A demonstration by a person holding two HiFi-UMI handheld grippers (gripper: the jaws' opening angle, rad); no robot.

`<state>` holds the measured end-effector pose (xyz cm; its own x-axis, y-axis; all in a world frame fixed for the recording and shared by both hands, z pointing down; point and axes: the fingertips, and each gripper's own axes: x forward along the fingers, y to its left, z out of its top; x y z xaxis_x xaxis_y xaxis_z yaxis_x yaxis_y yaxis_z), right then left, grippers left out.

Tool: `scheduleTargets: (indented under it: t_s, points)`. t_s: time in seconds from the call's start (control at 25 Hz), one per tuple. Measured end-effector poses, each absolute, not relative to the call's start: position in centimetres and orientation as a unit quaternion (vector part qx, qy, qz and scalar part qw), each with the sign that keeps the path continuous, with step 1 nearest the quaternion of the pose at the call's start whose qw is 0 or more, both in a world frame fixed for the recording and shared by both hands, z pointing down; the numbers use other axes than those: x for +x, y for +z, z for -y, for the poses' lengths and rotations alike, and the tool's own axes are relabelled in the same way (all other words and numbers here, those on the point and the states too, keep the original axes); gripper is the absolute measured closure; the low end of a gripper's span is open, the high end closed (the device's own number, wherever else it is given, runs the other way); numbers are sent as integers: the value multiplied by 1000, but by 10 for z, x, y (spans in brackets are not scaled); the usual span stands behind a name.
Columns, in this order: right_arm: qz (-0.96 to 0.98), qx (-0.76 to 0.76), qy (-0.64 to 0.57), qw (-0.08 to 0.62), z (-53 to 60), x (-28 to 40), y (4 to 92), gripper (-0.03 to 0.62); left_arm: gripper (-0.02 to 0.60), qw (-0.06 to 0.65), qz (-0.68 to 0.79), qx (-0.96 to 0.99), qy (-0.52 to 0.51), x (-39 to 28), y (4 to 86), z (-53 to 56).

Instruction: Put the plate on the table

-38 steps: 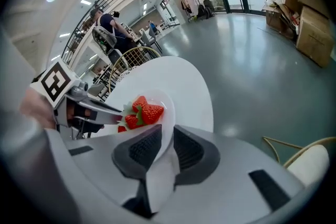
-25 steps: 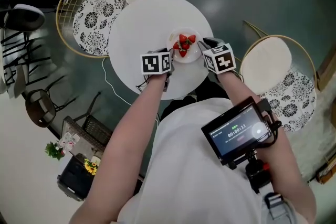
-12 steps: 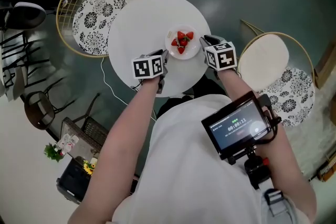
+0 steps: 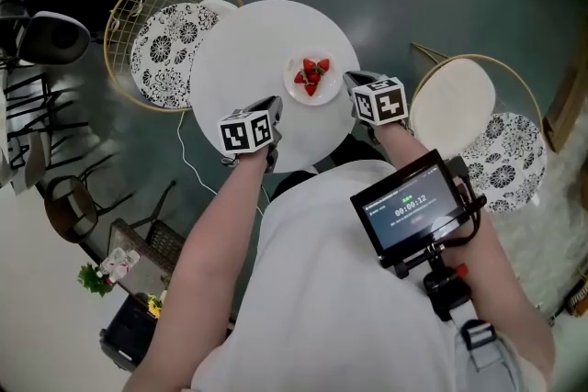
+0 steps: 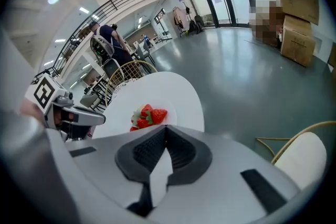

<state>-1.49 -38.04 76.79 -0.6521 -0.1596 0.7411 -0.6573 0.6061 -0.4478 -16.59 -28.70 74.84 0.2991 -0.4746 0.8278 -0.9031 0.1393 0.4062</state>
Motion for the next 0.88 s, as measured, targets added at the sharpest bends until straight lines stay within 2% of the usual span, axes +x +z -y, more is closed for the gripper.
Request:
scheduleTargets:
  t_s: [0.12,0.6,0.88]
  points:
    - [829,251,379,327,377,-14,762,589,575,505,552,632,205,-165,742,286]
    - [841,271,365,293,314,-10,703,589,576,478,505,707,130,-145,697,209]
    - [863,255,346,264,277,-23,663,589,577,447,509,731,87,-157,663,174]
